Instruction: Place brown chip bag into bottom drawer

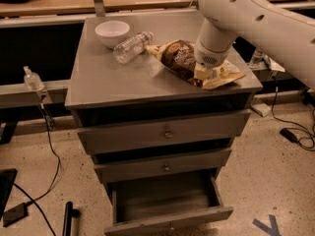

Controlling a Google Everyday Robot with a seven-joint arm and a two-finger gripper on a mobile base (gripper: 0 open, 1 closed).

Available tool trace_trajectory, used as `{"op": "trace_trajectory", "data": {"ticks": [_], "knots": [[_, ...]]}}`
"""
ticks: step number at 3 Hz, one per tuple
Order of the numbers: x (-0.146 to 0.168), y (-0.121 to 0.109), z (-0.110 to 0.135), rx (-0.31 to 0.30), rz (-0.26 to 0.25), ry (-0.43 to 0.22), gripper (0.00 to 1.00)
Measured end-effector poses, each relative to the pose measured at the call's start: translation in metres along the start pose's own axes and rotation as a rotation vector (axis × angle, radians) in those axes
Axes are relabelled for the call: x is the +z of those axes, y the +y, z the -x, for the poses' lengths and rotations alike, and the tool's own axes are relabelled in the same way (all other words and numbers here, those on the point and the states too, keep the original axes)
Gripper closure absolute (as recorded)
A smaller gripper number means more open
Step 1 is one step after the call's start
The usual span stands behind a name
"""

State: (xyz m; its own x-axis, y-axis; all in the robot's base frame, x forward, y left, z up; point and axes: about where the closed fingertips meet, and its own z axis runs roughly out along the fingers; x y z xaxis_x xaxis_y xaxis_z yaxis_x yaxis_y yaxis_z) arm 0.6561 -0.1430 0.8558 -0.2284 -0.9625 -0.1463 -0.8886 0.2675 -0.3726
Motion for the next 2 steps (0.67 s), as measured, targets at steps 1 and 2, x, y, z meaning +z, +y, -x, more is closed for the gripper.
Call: {"op": "trace_trajectory", "data": {"ticks": [1,2], "knots": [[-0.054,0.009,0.002,-0.084,0.001,-0.11,1.0],[-0.13,0.028,-0.003,-0.174,0.0,-0.249,1.0]]}}
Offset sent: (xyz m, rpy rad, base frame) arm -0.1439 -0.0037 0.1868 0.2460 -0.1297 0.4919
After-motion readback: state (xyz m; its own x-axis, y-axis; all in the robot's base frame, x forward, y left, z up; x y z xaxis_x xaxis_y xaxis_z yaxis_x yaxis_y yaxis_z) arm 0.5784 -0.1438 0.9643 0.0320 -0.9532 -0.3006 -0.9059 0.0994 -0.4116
